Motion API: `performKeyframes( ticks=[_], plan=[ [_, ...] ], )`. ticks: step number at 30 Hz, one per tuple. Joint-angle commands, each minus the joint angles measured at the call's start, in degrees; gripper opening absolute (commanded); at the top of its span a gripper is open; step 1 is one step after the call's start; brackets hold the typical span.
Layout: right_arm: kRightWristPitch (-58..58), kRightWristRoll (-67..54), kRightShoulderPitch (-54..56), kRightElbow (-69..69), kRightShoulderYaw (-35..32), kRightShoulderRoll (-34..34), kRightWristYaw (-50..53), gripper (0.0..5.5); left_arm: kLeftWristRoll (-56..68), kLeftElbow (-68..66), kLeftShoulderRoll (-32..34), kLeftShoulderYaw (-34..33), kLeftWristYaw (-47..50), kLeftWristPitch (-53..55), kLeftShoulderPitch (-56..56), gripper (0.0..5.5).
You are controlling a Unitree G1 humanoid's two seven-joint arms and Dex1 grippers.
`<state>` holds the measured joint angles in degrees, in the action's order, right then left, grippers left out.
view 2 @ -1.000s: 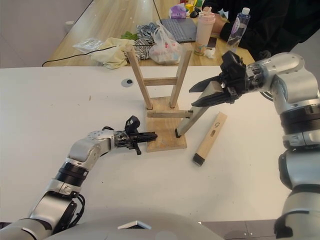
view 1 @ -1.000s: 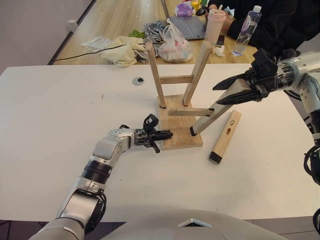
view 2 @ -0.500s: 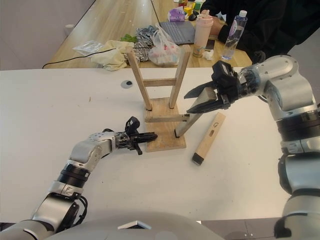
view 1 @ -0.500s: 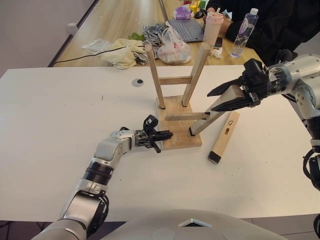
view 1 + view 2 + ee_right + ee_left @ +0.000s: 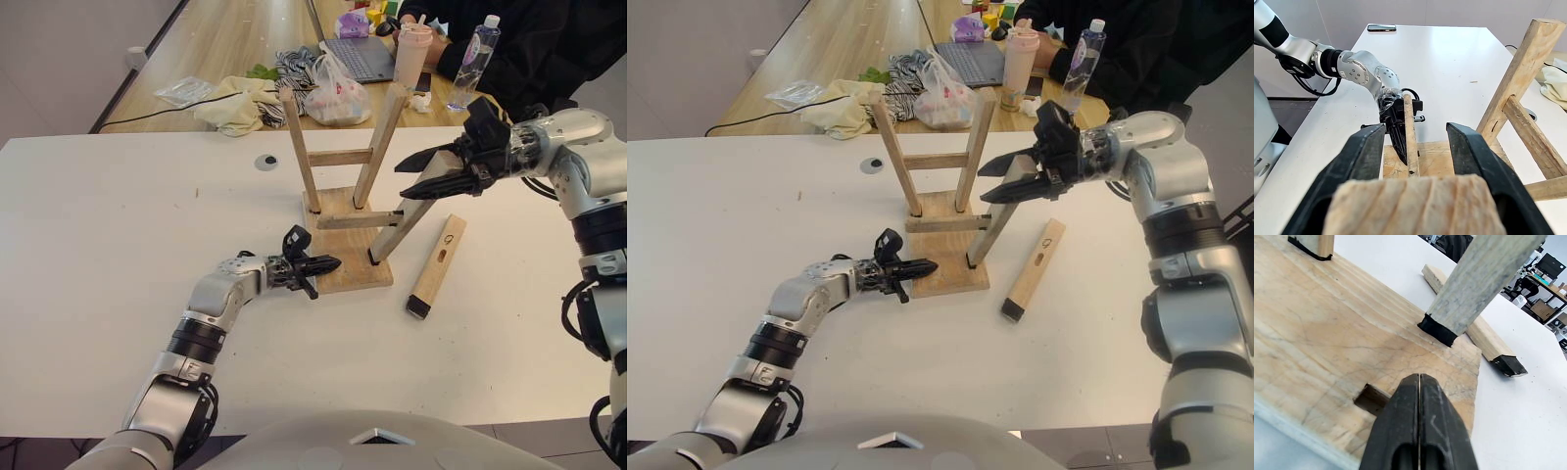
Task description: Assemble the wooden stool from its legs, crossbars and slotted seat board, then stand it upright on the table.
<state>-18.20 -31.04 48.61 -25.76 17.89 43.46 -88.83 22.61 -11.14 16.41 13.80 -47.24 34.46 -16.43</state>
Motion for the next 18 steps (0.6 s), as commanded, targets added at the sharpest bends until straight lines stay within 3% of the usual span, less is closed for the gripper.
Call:
performKeyframes(
  ticks=[1, 10, 18],
  plan=[
    [-4.2, 9.1, -14.5, -1.5, 7.8, -2.9, 4.1, 2.43, -2.6, -2.6, 0.9, 0.4, 1.6, 1.4, 1.9, 0.00],
    [-5.3, 6.3, -11.6, -2.6, 2.8, -3.0, 3.1, 3.90, -2.9, -3.5, 1.3, 0.2, 1.2, 0.6, 1.7, 0.00],
    [-9.5, 1.1, -8.6, -1.4, -5.6, -2.4, 0.6, 3.90, -3.2, -3.9, 3.5, -0.7, -0.1, 0.6, 1.3, 0.00]
  ],
)
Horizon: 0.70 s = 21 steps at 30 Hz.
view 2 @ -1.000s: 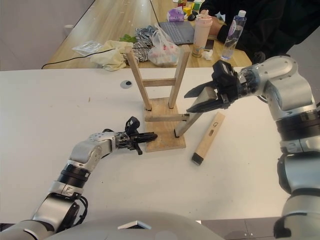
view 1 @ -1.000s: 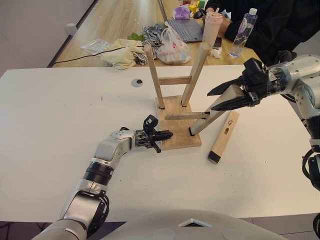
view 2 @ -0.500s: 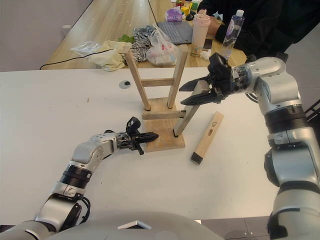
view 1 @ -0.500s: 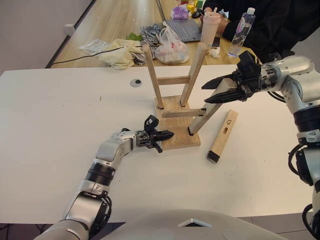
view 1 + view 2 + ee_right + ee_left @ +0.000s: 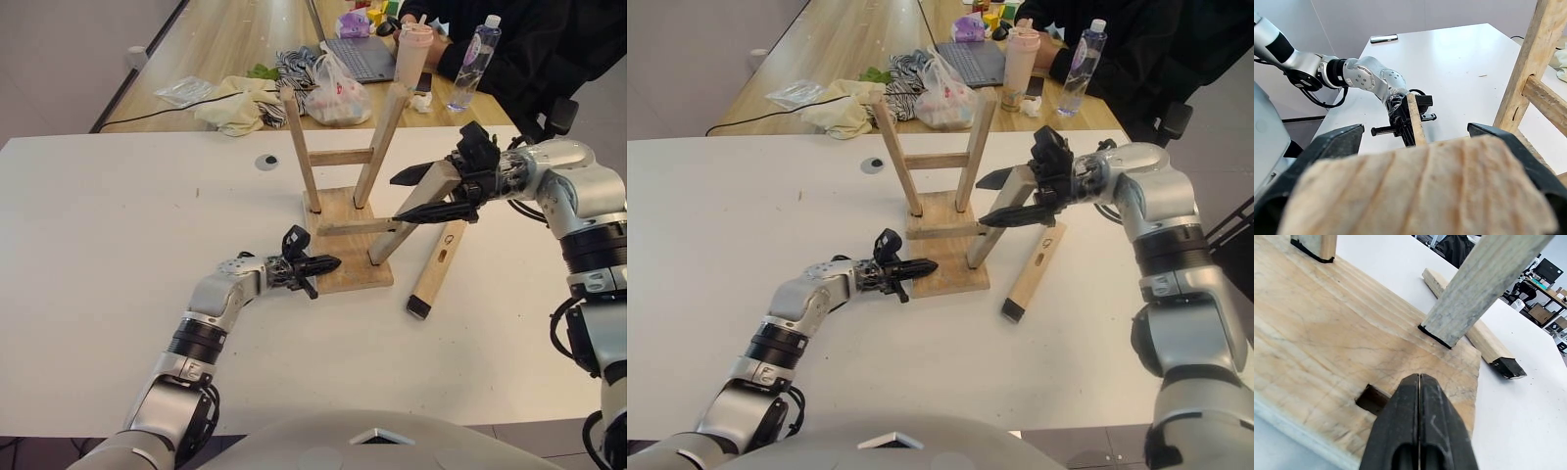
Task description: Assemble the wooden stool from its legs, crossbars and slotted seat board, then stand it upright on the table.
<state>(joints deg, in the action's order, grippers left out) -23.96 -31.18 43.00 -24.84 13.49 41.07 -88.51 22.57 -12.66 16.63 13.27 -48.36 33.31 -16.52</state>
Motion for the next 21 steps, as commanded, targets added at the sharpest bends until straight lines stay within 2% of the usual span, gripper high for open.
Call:
performKeyframes(
  ticks=[1, 6, 9, 12, 16, 18, 20, 21],
  plan=[
    [-4.8, 0.3, -2.5, -2.2, -2.6, 0.1, 0.0, 3.90, -3.2, -2.4, 3.4, -0.1, 0.9, 1.7, 1.4, 0.00],
    [-8.1, -1.7, -1.2, -1.9, -9.0, 0.9, -0.1, 3.90, -3.1, -1.6, 4.1, 0.0, 0.6, 2.2, 2.1, 0.00],
    [-5.9, 1.5, -6.6, 1.1, -9.5, 2.7, 0.7, 3.90, -2.1, 0.2, 5.1, -0.9, 0.4, 3.3, 2.7, 0.00],
    [-6.8, 4.4, -14.8, 4.5, -10.8, 3.4, 7.8, 3.90, 2.6, 6.5, 6.4, -5.4, 0.2, 6.4, 4.0, 0.00],
    [-10.1, 4.3, -26.3, 13.0, -19.9, 0.6, 25.3, 4.52, 15.4, 19.0, 8.7, -19.1, 2.5, 16.1, 4.2, 0.00],
    [-12.6, 6.6, -28.2, 15.4, -23.3, -2.9, 38.6, 4.81, 19.4, 21.6, 9.8, -26.3, 5.9, 18.6, 4.3, 0.00],
    [-15.4, 8.3, -31.9, 20.2, -26.6, -8.1, 52.2, 5.22, 19.9, 22.2, 10.4, -30.6, 9.5, 18.2, 4.8, 0.00],
    [-17.5, 8.1, -33.0, 23.3, -31.1, -12.9, 61.5, 5.36, 19.2, 21.2, 10.2, -32.3, 11.7, 17.5, 5.2, 0.00]
  ],
)
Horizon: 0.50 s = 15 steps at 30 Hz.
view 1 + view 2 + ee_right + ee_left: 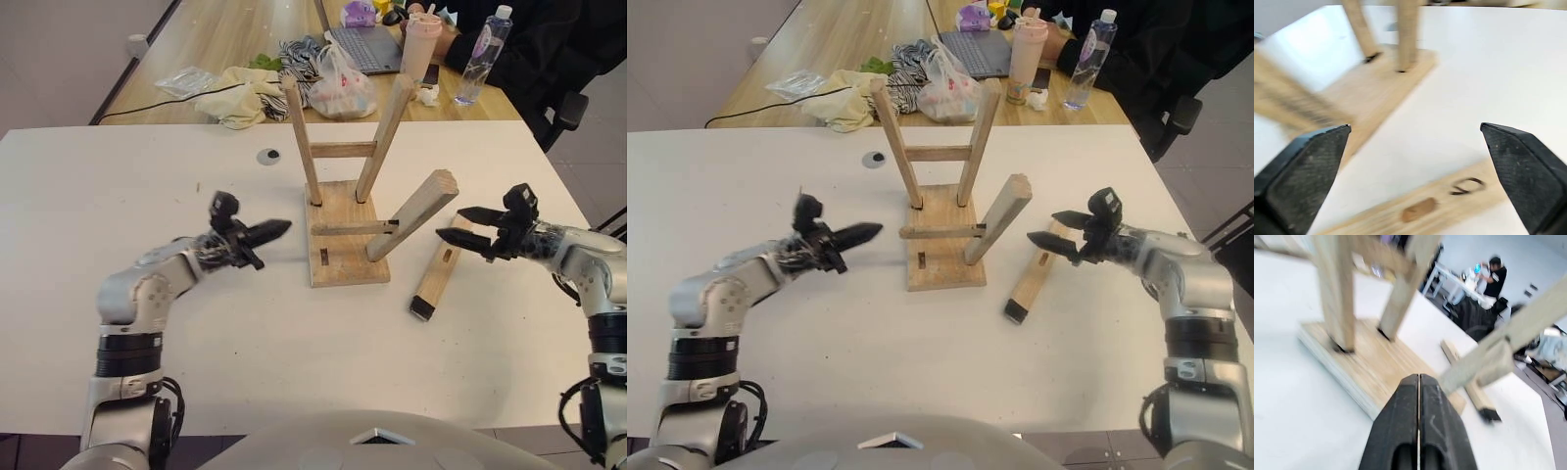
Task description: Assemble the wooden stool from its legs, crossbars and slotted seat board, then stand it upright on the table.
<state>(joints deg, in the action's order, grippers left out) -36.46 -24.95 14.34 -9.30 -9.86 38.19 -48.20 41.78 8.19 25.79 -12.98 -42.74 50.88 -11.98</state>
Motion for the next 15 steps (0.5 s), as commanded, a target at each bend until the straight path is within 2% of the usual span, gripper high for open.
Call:
performKeyframes(
  ticks=[1, 3, 6, 9, 15],
  plan=[
    [-8.3, 0.8, -3.9, 8.8, -11.5, -13.7, 28.1, 5.36, -0.5, 0.9, -0.3, -7.9, 9.3, -0.7, 1.8, 0.00],
    [-14.0, 0.1, -7.1, 17.3, -9.7, -18.4, 33.7, 5.36, -1.5, -1.2, -3.3, -10.1, 14.3, -2.8, 2.0, 0.00],
    [-19.8, 0.6, -8.9, 25.1, -2.0, -20.7, 35.9, 5.36, -2.9, -4.3, -7.8, -10.3, 20.2, -6.1, 0.7, 0.00],
    [-21.9, 2.8, -10.9, 26.2, 1.7, -19.2, 36.6, 5.36, -2.9, -4.3, -11.4, -9.6, 23.0, -8.3, 0.0, 0.00],
    [-18.5, 8.1, -14.6, 25.1, 1.4, -14.6, 37.4, 5.36, -2.8, -2.1, -14.5, -8.9, 24.1, -12.0, 1.8, 0.00]
  ],
)
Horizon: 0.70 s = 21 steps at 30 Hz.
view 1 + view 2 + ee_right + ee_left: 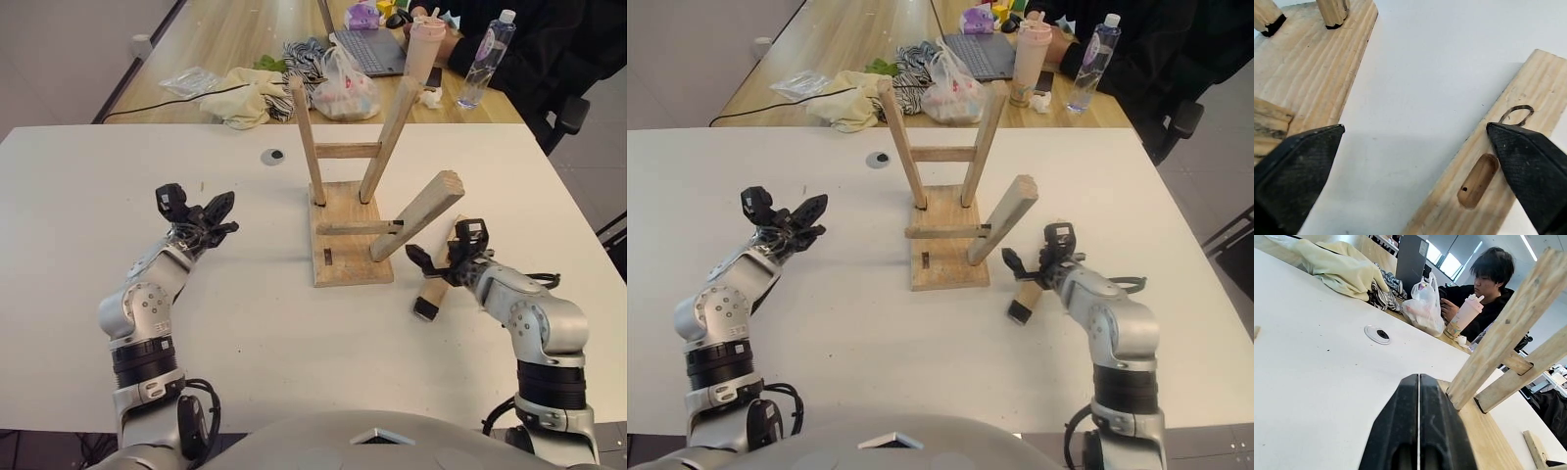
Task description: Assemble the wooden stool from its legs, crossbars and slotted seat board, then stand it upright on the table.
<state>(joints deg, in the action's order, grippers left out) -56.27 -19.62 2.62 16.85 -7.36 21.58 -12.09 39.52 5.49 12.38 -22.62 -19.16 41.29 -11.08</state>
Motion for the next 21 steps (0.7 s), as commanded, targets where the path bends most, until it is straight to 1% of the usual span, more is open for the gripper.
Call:
performKeyframes(
  ticks=[1, 4, 6, 8, 10, 12, 13, 16, 18, 21],
  plan=[
    [3.2, 3.7, -2.6, -0.8, -1.6, 2.6, 1.3, 5.36, -0.5, 1.0, -1.9, 1.1, 0.8, -3.0, 1.2, 0.00],
    [7.4, 5.9, -0.8, -1.7, -1.4, 5.6, -0.6, 5.36, -0.3, 2.2, -3.5, 2.4, 0.8, -4.5, 2.1, 0.00],
    [9.9, 7.5, 0.0, -2.5, -0.9, 9.0, -2.9, 5.36, -1.0, 1.5, -3.8, 2.1, 0.9, -6.5, 2.8, 0.00],
    [7.7, 6.6, -0.4, -3.2, -1.9, 10.3, -4.6, 5.36, -0.9, 1.2, -4.8, 2.0, 1.2, -8.0, 3.1, 0.00],
    [4.5, 5.3, -1.2, -4.6, -3.9, 9.8, -4.6, 5.36, -1.1, 0.9, -5.6, 2.9, 1.4, -9.0, 2.9, 0.00],
    [1.8, 4.4, -1.3, -5.8, -4.2, 9.3, -5.2, 5.02, -1.4, 0.9, -6.2, 3.5, 1.5, -10.1, 2.8, 0.00],
    [-0.3, 3.5, -2.1, -5.6, -3.6, 9.2, -6.3, 5.02, -1.5, 0.7, -6.4, 3.7, 1.6, -10.7, 2.5, 0.00],
    [-5.4, 0.9, -5.6, -3.5, -2.6, 9.4, -9.2, 4.43, -1.6, -0.3, -6.3, 4.0, 1.8, -11.9, 1.2, 0.00],
    [-6.5, 0.4, -6.3, -2.4, -2.8, 10.2, -10.0, 4.06, -1.9, -1.1, -6.0, 4.4, 1.8, -12.7, 0.8, 0.00],
    [-6.8, 0.5, -4.3, -2.4, -3.4, 12.2, -11.4, 3.55, -2.6, -1.5, -6.5, 5.2, 1.9, -13.8, 1.3, 0.00]
  ],
)
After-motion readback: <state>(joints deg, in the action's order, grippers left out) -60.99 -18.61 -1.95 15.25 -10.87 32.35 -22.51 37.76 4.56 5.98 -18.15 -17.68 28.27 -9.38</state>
